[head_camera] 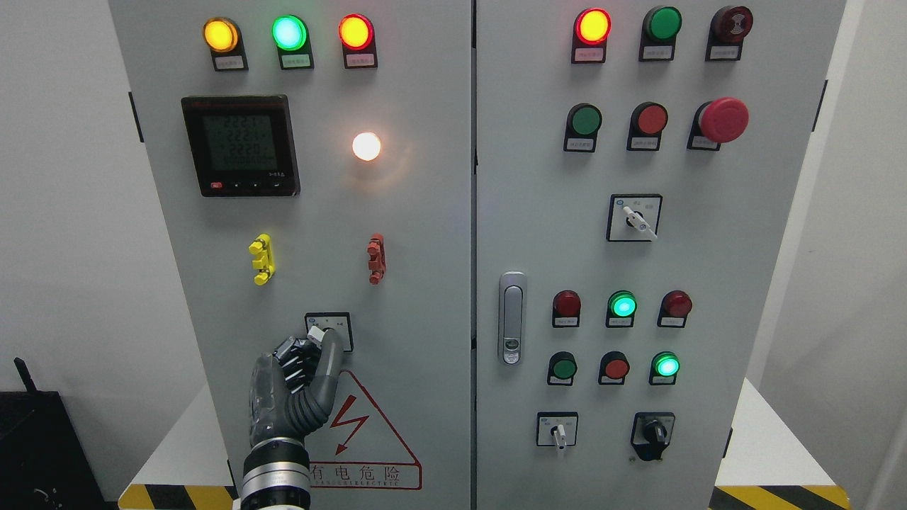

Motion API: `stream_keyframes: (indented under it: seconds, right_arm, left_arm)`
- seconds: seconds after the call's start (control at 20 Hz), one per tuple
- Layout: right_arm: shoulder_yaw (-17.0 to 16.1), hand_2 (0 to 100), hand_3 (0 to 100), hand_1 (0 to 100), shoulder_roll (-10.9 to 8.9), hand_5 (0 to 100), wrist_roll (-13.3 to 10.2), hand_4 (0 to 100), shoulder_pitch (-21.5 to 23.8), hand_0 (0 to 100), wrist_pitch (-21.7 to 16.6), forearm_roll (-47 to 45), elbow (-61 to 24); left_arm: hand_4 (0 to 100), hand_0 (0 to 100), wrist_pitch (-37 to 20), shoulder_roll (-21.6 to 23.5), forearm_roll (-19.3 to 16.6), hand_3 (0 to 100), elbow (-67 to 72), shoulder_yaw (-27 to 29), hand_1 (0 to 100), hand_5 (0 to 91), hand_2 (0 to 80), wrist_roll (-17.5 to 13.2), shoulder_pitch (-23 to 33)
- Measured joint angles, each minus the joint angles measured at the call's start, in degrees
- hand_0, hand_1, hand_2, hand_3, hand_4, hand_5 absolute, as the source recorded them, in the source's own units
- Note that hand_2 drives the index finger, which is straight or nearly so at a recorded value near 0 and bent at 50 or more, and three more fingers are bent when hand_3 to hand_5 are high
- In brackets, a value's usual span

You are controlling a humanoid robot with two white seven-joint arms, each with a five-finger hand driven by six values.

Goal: Turn on light switch 1

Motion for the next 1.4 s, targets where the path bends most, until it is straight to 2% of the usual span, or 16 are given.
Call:
stream_keyframes:
  seconds: [0.1, 0.65, 0.95, 1.4]
  right_arm:
    - [0.0, 0, 0, 0, 0.0, 0, 0.0, 0, 0.0, 31, 0.0, 0.0, 0.0]
    - [0.0, 0, 0, 0, 0.0, 0, 0.0, 0, 0.01, 31, 0.0, 0.0, 0.0]
    - [0.0, 0, 0, 0, 0.0, 0, 0.0, 0, 0.01, 31, 0.0, 0.0, 0.0]
    - [0.0, 0, 0, 0, 0.0, 0, 0.0, 0, 0.01, 31, 0.0, 0.0, 0.0]
  left_arm:
    - [94, 60, -0.05, 0.0, 0.0, 92, 0.01, 0.01, 44, 86.4, 59.8, 0.02, -0.01]
    - [94, 30, -0.07, 0.02, -0.01, 92, 0.03, 0.08, 44, 86.4, 60.3, 0.55, -0.03]
    - [94, 22, -0.08, 0.04, 0.05, 92, 0.04, 0.04, 44, 86.4, 61.1, 0.29, -0.03]
    - [94, 19, -0.08, 0.07, 0.07, 93, -0.04, -0.04, 44, 86.4, 61.3, 0.01, 0.15]
